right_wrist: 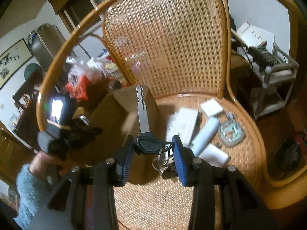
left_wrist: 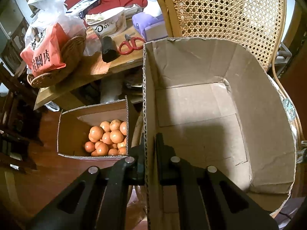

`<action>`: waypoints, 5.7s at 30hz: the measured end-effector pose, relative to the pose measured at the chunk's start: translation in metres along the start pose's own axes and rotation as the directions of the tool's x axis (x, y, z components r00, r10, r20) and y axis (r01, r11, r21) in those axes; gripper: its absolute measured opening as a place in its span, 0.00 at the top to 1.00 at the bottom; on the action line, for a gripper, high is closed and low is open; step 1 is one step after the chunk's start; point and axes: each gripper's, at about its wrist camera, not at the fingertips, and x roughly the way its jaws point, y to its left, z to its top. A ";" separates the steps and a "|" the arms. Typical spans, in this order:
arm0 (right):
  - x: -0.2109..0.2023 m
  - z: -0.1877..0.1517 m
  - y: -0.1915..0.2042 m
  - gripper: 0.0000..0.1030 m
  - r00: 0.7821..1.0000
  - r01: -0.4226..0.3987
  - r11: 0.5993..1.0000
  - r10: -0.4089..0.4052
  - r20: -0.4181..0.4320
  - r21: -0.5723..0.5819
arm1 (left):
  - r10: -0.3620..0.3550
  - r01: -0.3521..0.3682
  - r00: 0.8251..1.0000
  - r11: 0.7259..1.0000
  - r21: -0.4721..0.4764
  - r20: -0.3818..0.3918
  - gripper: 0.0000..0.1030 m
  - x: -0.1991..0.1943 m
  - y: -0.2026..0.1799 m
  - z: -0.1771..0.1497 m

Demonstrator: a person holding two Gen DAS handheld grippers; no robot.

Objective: Organize rigid objects
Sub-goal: 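Close the right gripper on the bunch of keys and lift them, then carry the keys with the right gripper into the cardboard box and release, then move the right gripper back over the chair seat to the white charger cube, then grasp the white charger cube with the right gripper and lift, then lower the white charger cube into the box beside the keys and open the right gripper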

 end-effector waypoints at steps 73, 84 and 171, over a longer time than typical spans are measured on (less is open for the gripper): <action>0.052 0.035 -0.004 0.09 0.994 0.100 0.992 -0.104 -0.042 -0.081 | -0.007 0.005 0.999 0.998 -0.060 -0.038 0.92 0.017 0.004 0.012; 0.067 0.012 -0.056 0.09 0.950 0.255 0.966 -0.259 -0.177 -0.040 | -0.008 0.006 0.999 0.998 -0.056 -0.037 0.92 0.018 0.004 0.013; 0.083 0.042 0.033 0.46 0.985 0.158 0.987 -0.157 -0.076 -0.002 | -0.007 0.006 0.999 0.998 -0.058 -0.031 0.93 0.014 0.005 0.017</action>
